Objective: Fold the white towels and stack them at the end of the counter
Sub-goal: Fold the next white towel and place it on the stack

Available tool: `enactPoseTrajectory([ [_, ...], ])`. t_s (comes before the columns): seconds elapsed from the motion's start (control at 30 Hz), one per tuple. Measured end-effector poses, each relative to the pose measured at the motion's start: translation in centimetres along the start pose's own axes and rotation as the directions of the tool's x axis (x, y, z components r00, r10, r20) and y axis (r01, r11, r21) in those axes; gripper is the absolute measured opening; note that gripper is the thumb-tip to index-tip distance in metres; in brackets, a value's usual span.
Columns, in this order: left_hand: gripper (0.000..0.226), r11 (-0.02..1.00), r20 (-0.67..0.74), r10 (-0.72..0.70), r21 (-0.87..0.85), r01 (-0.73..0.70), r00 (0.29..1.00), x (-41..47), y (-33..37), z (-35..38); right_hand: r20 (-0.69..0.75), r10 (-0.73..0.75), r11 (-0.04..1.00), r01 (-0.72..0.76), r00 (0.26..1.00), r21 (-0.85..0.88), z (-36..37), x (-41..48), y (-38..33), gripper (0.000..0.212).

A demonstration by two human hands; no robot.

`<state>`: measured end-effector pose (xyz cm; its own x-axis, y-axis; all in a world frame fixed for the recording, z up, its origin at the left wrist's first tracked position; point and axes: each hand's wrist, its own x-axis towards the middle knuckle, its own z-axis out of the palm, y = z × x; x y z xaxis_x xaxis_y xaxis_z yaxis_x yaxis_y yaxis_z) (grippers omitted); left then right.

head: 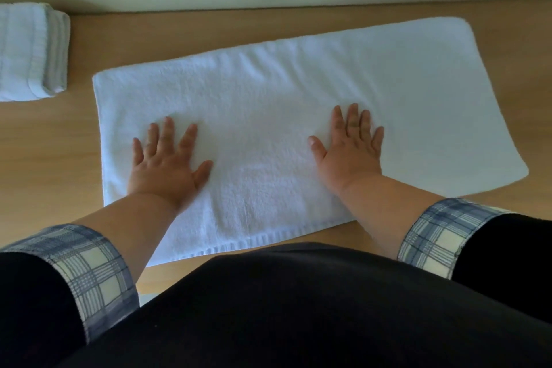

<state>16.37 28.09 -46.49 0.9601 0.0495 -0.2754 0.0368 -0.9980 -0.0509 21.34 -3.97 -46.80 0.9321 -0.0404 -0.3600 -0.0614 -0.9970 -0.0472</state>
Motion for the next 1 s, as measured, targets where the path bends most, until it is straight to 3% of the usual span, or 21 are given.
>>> enactPoseTrajectory([
  [0.2,0.061,0.917,0.058,0.396,0.022,-0.397,0.917,-0.7,7.0,-0.7,0.056,-0.068,0.997,0.066,0.996,0.041,-0.4,-0.5,1.6,0.080],
  [0.43,0.070,0.921,0.038,0.390,-0.007,-0.390,0.920,1.3,18.3,-1.5,0.008,-0.211,0.975,0.210,0.977,0.077,-0.5,0.0,7.5,0.081],
  [0.77,0.077,0.916,0.082,0.400,-0.020,-0.400,0.913,2.9,33.8,-2.8,-0.070,-0.035,0.996,0.041,0.997,0.079,0.2,-0.3,22.7,0.079],
  [0.87,0.078,0.876,0.060,0.481,-0.004,-0.482,0.875,3.3,38.4,-2.5,-0.072,0.032,0.992,-0.023,0.997,0.126,0.2,-0.8,26.2,0.079],
  [1.0,0.080,0.789,0.093,0.604,0.067,-0.611,0.791,2.5,42.8,-2.1,-0.094,0.025,0.976,-0.004,0.995,0.218,-0.4,-0.9,27.5,0.072],
])
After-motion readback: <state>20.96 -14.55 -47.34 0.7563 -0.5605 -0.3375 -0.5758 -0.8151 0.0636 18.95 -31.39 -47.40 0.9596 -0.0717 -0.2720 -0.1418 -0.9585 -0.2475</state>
